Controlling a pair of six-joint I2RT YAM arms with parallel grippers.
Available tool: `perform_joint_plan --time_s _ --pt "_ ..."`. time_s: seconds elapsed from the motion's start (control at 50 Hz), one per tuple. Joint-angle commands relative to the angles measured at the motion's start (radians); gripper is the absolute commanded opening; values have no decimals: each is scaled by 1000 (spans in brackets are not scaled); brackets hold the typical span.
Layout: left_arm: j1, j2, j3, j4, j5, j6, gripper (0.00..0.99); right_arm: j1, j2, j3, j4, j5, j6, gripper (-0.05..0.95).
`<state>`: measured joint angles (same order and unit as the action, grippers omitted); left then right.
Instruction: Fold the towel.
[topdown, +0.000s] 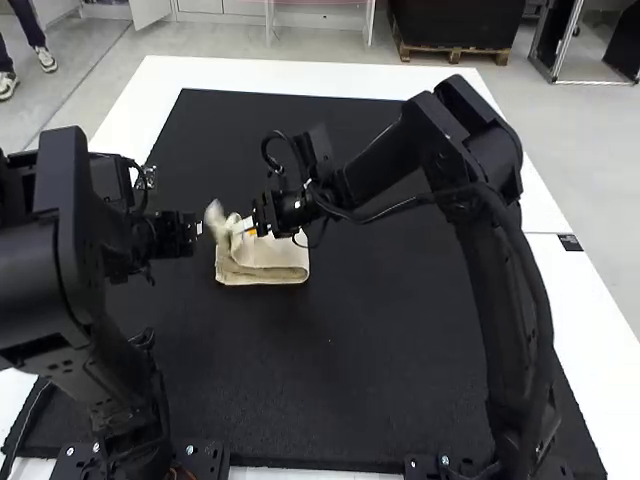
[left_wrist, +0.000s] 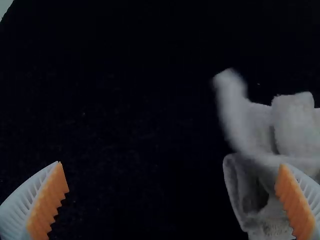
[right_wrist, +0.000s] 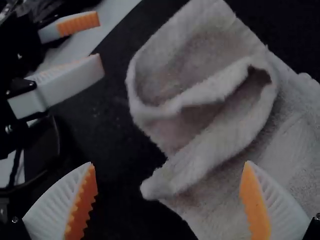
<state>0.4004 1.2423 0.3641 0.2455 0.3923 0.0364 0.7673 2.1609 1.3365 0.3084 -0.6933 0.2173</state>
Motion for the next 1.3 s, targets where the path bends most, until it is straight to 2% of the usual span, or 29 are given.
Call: perform_joint_plan --time_s 0.0,0.04,0.06,0.1,0.12,0.14,0.26,0.48,0.8,1.28 --pt "8 -21 -4 8 -4 -7 969 -14 -102 4 8 -25 5 654" --pt "8 -21 -7 9 -4 -7 969 -25 -119 -2 8 -26 5 623" --pt "8 -21 -8 9 -6 -7 969 -28 -124 -5 8 -28 5 549" --pt "6 -23 -10 9 -6 -7 969 -36 -133 -13 9 -38 1 254" --pt "6 -23 -10 9 -6 -7 969 -39 -138 -19 12 -45 -2 25" --pt "6 -24 -11 11 -6 -7 970 -45 -141 -26 20 -51 2 -21" --pt "6 -35 -14 12 -7 -7 969 -51 -125 -43 29 -52 4 -23" --pt "6 -52 -13 12 -12 -9 969 -34 -64 -68 41 -54 -58 -23" --pt "5 -73 -8 12 -12 -12 969 -20 19 -65 169 -52 -26 -23" --pt "3 -92 15 14 -7 -33 969 -3 159 -51 307 -49 -9 -23"
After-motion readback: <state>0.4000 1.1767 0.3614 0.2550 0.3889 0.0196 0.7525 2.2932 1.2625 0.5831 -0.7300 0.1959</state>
